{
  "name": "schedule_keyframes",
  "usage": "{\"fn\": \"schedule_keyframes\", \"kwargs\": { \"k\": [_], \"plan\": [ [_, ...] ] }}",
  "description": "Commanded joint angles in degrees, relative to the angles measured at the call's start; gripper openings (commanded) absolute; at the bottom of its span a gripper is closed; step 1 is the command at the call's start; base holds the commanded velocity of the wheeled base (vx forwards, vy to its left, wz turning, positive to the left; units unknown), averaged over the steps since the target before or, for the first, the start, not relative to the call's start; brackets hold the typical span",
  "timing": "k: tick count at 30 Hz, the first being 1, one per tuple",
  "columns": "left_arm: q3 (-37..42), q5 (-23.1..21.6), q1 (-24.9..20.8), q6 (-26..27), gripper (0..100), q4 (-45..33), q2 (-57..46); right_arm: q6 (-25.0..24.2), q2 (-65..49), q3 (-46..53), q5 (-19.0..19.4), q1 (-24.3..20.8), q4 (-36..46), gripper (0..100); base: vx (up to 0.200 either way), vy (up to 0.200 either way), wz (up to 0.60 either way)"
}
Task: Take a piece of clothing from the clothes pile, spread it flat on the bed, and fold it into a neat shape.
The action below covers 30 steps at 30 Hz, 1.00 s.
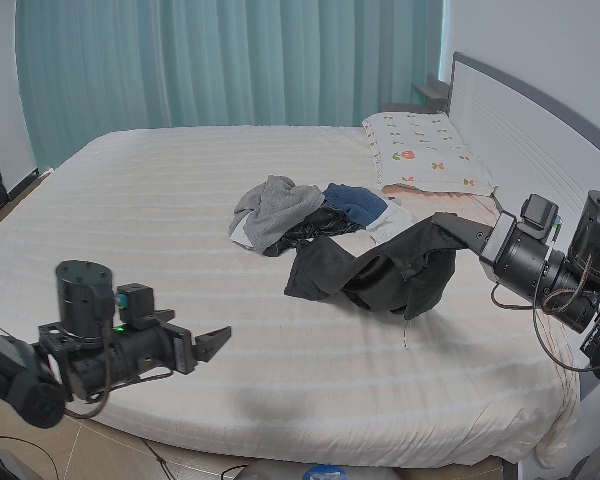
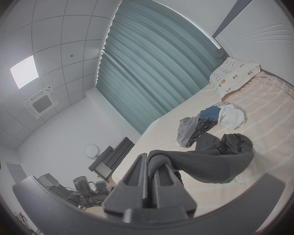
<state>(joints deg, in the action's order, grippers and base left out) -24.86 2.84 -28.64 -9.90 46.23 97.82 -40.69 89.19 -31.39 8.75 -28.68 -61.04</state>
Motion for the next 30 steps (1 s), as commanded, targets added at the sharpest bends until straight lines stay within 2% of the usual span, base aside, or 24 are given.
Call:
{"fn": "schedule_keyframes", "kwargs": {
  "k": [1,8,11,21,30],
  "plan": [
    [-12.15,7.88,-10.48,-4.16,100,9.85,25.14,1.58,0.46,0.28,-2.69,-2.69,0.75,0,0.000,0.000,0.00],
    [-19.18,8.41,-10.92,-4.60,100,9.94,29.89,1.58,-1.38,-0.69,-3.22,-4.71,0.66,0,0.000,0.000,0.00],
    [-23.92,8.67,-10.56,-6.89,100,9.94,32.09,1.58,-3.41,-0.69,-3.39,-6.30,0.66,0,0.000,0.000,0.00],
    [-36.58,10.69,-9.60,-8.03,100,8.35,38.15,2.37,-8.94,-0.51,-2.60,-7.17,0.57,0,0.000,0.000,0.00],
    [-40.97,10.87,-9.16,-8.12,100,7.83,43.69,2.37,-10.35,-0.07,-1.19,-6.65,0.57,0,0.000,0.000,0.00]
  ]
}}
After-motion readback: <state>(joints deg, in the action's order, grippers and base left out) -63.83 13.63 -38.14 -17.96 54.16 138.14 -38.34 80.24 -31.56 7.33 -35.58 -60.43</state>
